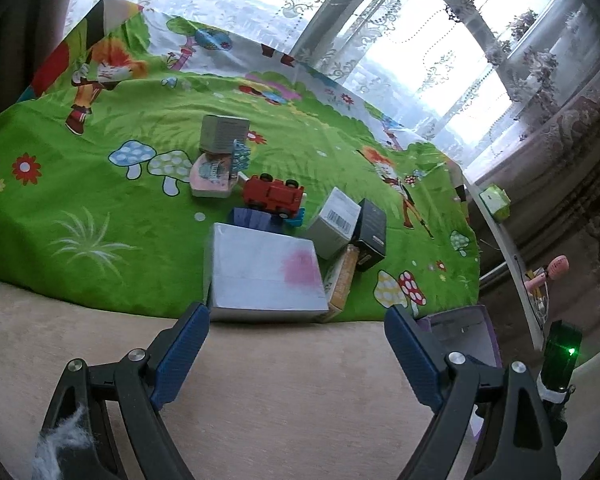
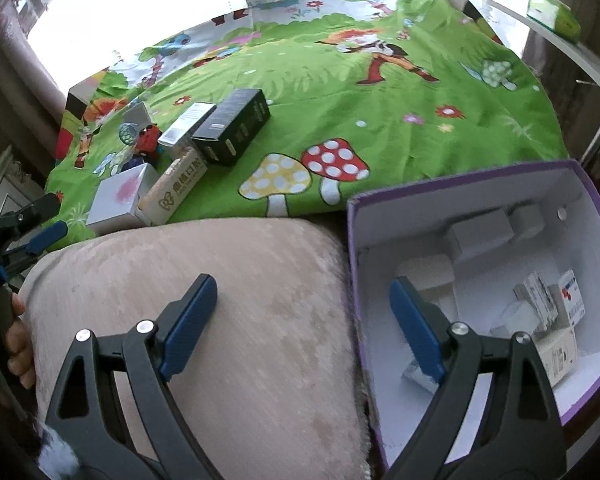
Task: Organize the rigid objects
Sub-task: 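Move both tools back over the boxes on the bed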
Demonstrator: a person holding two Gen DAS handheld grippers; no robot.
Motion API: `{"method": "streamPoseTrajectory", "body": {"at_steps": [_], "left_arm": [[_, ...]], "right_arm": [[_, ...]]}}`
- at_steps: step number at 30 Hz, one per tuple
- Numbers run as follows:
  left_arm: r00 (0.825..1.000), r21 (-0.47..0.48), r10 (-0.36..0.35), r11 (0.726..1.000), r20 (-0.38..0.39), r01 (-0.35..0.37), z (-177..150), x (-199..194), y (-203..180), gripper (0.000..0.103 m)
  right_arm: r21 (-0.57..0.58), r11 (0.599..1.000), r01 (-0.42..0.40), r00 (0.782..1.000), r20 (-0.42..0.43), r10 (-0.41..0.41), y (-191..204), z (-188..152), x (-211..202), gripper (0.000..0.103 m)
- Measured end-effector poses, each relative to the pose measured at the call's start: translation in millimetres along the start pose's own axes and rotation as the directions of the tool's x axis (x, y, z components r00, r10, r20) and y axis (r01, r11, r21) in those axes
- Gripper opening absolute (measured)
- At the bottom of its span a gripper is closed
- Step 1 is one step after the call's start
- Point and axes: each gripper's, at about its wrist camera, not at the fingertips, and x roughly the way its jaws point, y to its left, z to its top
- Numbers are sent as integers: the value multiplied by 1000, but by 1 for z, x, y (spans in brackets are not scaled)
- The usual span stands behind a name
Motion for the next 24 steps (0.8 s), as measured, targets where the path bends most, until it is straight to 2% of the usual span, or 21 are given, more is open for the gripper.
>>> {"method": "streamPoseTrajectory", "body": {"at_steps": [12, 16, 20, 24], "left_arm": [[994, 34, 84, 996, -65, -82, 7, 25, -7, 90], [984, 43, 152, 988, -94, -148, 18, 43, -13, 91], [964, 57, 230, 973, -131, -224, 24, 60, -17, 91], [955, 66, 267, 963, -128, -260, 28, 64, -19, 92]], "right_arm": [[-74, 997, -10, 1000, -2, 10, 30, 23, 21, 90], [-88, 996, -7, 1000, -2, 7, 38, 29, 26, 90], [-91, 996, -2, 1000, 3, 2, 42, 33, 27, 90], [-94, 996, -2, 1000, 1, 2, 45, 35, 30, 90]]}}
